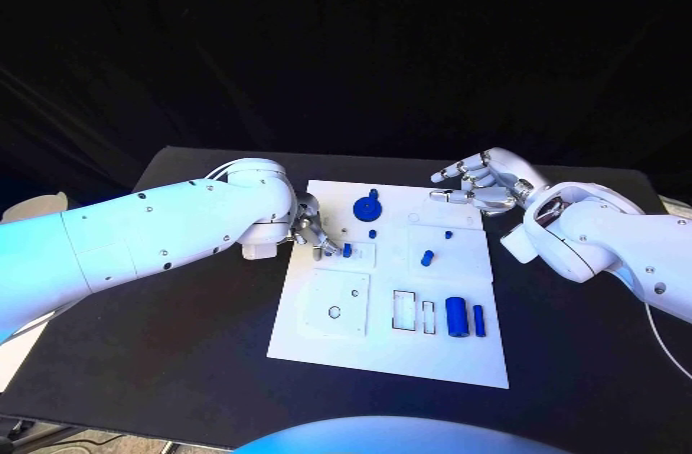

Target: Assemble the parts on the task board

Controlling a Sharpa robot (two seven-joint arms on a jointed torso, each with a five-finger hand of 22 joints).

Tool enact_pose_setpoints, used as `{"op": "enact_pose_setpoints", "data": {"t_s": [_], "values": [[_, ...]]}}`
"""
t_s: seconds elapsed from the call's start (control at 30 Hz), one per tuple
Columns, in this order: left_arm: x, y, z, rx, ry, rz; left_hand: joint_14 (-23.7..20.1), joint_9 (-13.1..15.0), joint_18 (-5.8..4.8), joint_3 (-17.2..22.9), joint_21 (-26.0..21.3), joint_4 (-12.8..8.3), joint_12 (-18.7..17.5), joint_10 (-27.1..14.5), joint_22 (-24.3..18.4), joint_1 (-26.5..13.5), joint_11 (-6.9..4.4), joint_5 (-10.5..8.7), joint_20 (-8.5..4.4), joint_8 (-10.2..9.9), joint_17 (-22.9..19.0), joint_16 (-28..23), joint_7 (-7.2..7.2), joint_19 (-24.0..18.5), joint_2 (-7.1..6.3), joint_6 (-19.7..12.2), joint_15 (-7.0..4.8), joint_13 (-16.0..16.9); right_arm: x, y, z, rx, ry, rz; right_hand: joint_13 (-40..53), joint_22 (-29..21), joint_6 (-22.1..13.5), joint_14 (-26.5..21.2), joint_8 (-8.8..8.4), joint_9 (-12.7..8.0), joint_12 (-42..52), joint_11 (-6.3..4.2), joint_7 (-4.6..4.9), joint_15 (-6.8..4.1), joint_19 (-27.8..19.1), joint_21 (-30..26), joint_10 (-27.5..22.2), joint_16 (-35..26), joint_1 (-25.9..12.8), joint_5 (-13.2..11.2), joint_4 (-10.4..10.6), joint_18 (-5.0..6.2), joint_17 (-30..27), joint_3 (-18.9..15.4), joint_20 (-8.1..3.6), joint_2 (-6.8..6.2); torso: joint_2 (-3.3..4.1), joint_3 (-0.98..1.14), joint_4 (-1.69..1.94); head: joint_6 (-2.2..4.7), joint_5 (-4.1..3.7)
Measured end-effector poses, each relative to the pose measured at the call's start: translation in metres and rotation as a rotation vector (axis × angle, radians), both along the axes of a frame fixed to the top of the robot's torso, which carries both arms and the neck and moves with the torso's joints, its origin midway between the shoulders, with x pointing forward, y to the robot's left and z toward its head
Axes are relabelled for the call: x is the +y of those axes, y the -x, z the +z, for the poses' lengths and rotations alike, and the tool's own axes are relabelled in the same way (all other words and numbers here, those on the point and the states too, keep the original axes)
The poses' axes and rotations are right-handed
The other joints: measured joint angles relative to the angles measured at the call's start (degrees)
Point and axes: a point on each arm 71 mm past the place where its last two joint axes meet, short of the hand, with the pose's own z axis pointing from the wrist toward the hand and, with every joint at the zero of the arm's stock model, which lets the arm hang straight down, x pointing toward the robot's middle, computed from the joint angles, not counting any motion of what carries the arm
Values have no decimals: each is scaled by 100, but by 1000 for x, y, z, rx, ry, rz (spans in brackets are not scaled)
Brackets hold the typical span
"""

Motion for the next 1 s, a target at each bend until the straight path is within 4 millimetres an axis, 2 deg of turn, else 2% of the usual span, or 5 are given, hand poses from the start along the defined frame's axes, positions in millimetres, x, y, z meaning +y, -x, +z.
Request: {"op": "enact_pose_setpoints", "data": {"t_s": [0.17, 0.37, 0.5, 0.63, 1.0], "values": [[4, 2, 5, -18, 33, 26, 0, -42, 0, -397, -167, 135, -205, -89, 0, 175, 21, 0, 0, -29, 0, 0, 35, 0, -65, -34, 0, -201, 0, 0, 0, 0, 0, -1, 0, 0, 0, 0, 0, 0, 0, 0, 0, 0, 0, 0, 0, 0, 0, 0, 0, 0, 0, 0, 0, 0, -1, 1, -2, 12, 1], [13, 1, 12, -40, 71, 69, 0, -81, 0, -856, -290, 342, -356, -168, 0, 473, 44, 0, 0, -29, 0, 0, 61, 0, 77, -105, 0, -360, -1, 0, 0, 0, 1, -2, 0, 0, 0, 0, 0, 0, 0, 0, 0, 0, 0, 0, 0, 0, 0, 0, 0, 0, -1, 0, 0, 0, -2, 3, -2, 21, -3], [17, 1, 16, -56, 87, 90, 2, -130, 0, -1010, -442, 372, -746, -446, 0, 719, 88, 0, 0, -130, 0, 0, 127, 0, 114, -277, 3, -808, -1, -1, 0, 0, 1, -2, 0, 0, 0, 0, 0, 0, 0, 0, 0, 0, 0, 0, 0, 0, 0, 0, 0, 0, -1, 0, 0, 0, -2, 3, -1, 24, -4], [19, 2, 19, -75, 98, 104, 1, -209, 1, -1035, -520, 368, -1158, -709, 0, 958, 175, 24, 17, -256, 4, 0, 236, -17, 234, -485, 63, -1277, -1, -1, 0, 1, 1, -2, 0, 0, 0, 0, 0, 0, 0, 0, 0, 0, 0, 0, 0, 0, 0, 0, 0, 0, -1, 0, 0, 0, -2, 2, -2, 31, -7], [12, 2, 21, -96, 104, 94, 22, -237, 1, -1052, -533, 385, -1176, -719, 0, 1055, 185, 33, 22, -264, 4, 0, 245, -22, 241, -494, 84, -1300, 0, 0, -1, 1, 0, -1, 0, 0, 0, 0, 0, 0, 0, 0, 0, 0, 0, 0, 0, 0, 0, 0, 0, 0, -2, 1, 0, 0, 4, 2, -2, 25, 1]]}}
